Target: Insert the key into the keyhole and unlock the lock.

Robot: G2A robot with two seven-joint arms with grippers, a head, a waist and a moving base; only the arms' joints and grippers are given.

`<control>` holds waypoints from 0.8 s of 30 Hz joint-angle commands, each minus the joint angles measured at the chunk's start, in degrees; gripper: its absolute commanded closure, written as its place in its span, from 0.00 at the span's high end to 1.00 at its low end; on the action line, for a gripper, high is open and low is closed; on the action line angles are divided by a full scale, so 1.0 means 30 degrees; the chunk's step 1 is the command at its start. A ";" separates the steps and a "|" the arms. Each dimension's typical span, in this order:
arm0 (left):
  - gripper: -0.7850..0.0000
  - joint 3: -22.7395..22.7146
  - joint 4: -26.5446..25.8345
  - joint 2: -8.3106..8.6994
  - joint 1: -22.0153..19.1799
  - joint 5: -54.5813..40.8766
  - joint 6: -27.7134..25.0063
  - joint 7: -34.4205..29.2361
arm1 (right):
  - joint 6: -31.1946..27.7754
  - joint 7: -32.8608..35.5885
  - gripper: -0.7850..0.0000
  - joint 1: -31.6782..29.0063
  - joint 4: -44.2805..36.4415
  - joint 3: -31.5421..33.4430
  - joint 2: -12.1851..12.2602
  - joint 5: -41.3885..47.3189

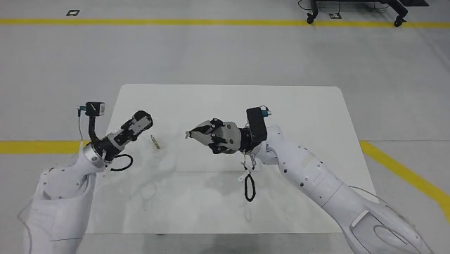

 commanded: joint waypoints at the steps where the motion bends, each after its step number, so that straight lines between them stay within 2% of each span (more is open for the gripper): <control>1: 1.00 0.0250 0.1469 0.0171 -0.1119 -0.3071 0.0671 -0.4047 | 0.0000 0.0000 0.00 0.0000 0.0000 0.0000 0.0000 0.0000; 4: 1.00 0.0739 0.5310 0.0317 -0.3537 -0.7218 0.4345 -0.8902 | 0.0000 0.0000 0.00 0.0000 0.0000 0.0000 0.0000 0.0000; 24: 1.00 0.0739 0.5310 0.0317 -0.3537 -0.7218 0.4345 -0.8902 | 0.0140 0.0506 0.00 -0.0353 -0.0028 0.0000 -0.0015 0.0562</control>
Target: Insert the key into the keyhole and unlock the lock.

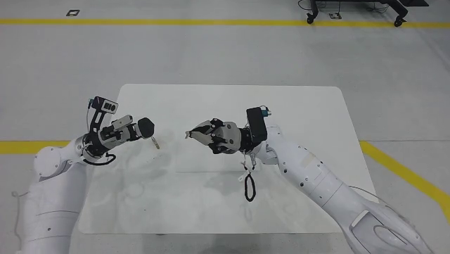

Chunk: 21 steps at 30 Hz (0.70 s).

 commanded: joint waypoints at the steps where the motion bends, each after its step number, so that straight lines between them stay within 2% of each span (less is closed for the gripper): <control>1: 1.00 0.0000 0.0000 0.0000 0.0000 0.0001 0.0000 0.0001 | -0.0262 0.0762 0.00 -0.0544 0.0107 -0.0002 -0.0051 0.1677; 3: 1.00 0.0000 0.0000 0.0000 0.0000 0.0001 0.0000 0.0001 | -0.0813 0.2179 0.00 -0.0743 0.0402 -0.0124 -0.0161 0.4329; 7: 1.00 0.0000 0.0000 0.0000 0.0000 0.0001 0.0000 0.0001 | -0.0346 0.6168 0.00 -0.0891 0.0777 -0.0552 -0.0371 0.9765; 10: 1.00 0.0000 0.0000 0.0000 0.0000 0.0001 0.0000 0.0001 | 0.0623 0.9114 0.00 -0.1064 0.0572 -0.0925 -0.0497 1.4331; 13: 1.00 0.0000 0.0000 0.0000 0.0000 0.0001 0.0000 0.0001 | 0.2516 1.2532 0.00 -0.1042 -0.0061 -0.1081 -0.0495 1.7878; 18: 1.00 0.0000 0.0000 0.0000 0.0000 0.0001 0.0000 0.0001 | 0.4514 1.6748 0.00 -0.1212 -0.1383 -0.0676 -0.0268 2.0794; 21: 1.00 0.0000 0.0000 0.0000 0.0000 0.0001 0.0000 0.0001 | 0.4567 1.6933 0.00 -0.1239 -0.1469 -0.0631 -0.0249 2.0877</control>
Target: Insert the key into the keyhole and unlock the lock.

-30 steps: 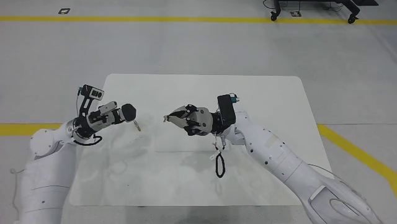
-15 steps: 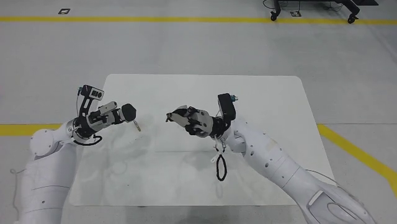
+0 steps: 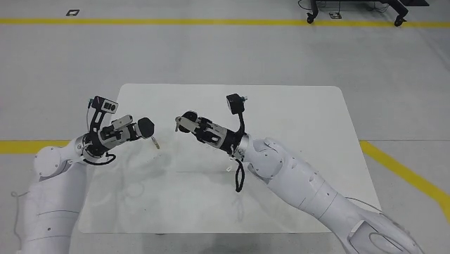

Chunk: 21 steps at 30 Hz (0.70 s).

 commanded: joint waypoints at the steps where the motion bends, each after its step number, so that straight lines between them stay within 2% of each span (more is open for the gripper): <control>1: 1.00 0.0000 0.0000 0.0000 0.0000 0.0000 0.0000 0.0000 | -0.0030 -0.0122 0.00 0.0006 0.0025 -0.0012 -0.0007 -0.0045; 4: 1.00 0.0028 -0.0232 0.0011 0.0125 0.0432 -0.0099 0.0453 | -0.0030 -0.0122 0.00 0.0006 0.0025 -0.0012 -0.0007 -0.0045; 7: 1.00 0.0275 -0.1496 0.0063 0.0638 0.1567 -0.0124 0.0984 | -0.0030 -0.0122 0.00 0.0006 0.0025 -0.0012 -0.0007 -0.0045; 10: 1.00 0.0843 -0.2748 0.0064 0.0753 0.1767 -0.0178 0.0351 | -0.0030 -0.0122 0.00 0.0006 0.0025 -0.0012 -0.0007 -0.0045; 15: 1.00 0.1849 -0.3331 -0.0024 -0.0156 -0.0002 0.0565 -0.0893 | -0.0030 -0.0122 0.00 0.0006 0.0025 -0.0012 -0.0007 -0.0045; 16: 0.91 0.2000 -0.3461 -0.0023 -0.0369 -0.0133 0.0706 -0.1035 | -0.0030 -0.0122 0.00 0.0006 0.0025 -0.0012 -0.0007 -0.0045; 17: 0.87 0.2127 -0.3545 -0.0008 -0.0513 0.0064 0.0711 -0.1041 | -0.0030 -0.0122 0.00 0.0006 0.0025 -0.0012 -0.0007 -0.0045; 18: 0.75 0.2269 -0.3586 0.0015 -0.0600 0.0577 0.0587 -0.0916 | -0.0030 -0.0122 0.00 0.0006 0.0025 -0.0012 -0.0007 -0.0045; 21: 0.52 0.2743 -0.3413 0.0088 -0.0693 0.2110 0.0168 -0.0497 | -0.0030 -0.0122 0.00 0.0006 0.0025 -0.0012 -0.0007 -0.0045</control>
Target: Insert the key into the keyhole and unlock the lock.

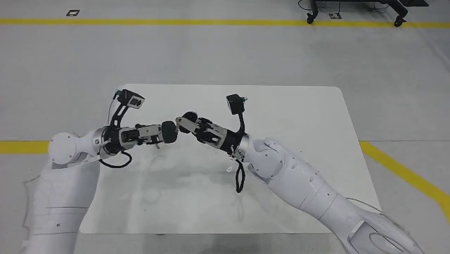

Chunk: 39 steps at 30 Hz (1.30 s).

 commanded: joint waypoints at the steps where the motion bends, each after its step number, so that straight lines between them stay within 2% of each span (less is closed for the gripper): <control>1: 0.49 0.0269 0.0132 0.0061 -0.0032 0.1055 -0.0301 0.0308 | 0.0000 0.0000 0.00 0.0000 0.0000 0.0000 0.0000 0.0000; 4: 0.42 0.0420 0.0028 0.0170 -0.0001 0.1455 -0.0606 0.0611 | 0.0000 0.0000 0.00 0.0000 0.0000 0.0000 0.0000 0.0000; 6: 0.43 0.0387 -0.0251 0.0244 0.0142 0.0782 -0.0563 0.0568 | 0.0000 0.0000 0.00 0.0000 0.0000 0.0000 0.0000 0.0000; 15: 0.29 0.0152 -0.1520 0.0743 0.0886 0.1301 -0.1192 0.1197 | 0.0000 0.0000 0.00 0.0000 0.0000 0.0000 0.0000 0.0000; 29: 0.24 0.0639 -0.1719 0.1232 0.1145 0.1326 -0.2396 0.2402 | 0.0000 0.0000 0.00 0.0000 0.0000 0.0000 0.0000 0.0000; 35: 0.04 0.0670 -0.1831 0.1429 0.1314 0.1260 -0.2735 0.2742 | 0.0000 0.0000 0.00 0.0000 0.0000 0.0000 0.0000 0.0000; 39: 0.02 0.0740 -0.1824 0.1535 0.1374 0.1379 -0.3032 0.3040 | 0.0000 0.0000 0.00 0.0000 0.0000 0.0000 0.0000 0.0000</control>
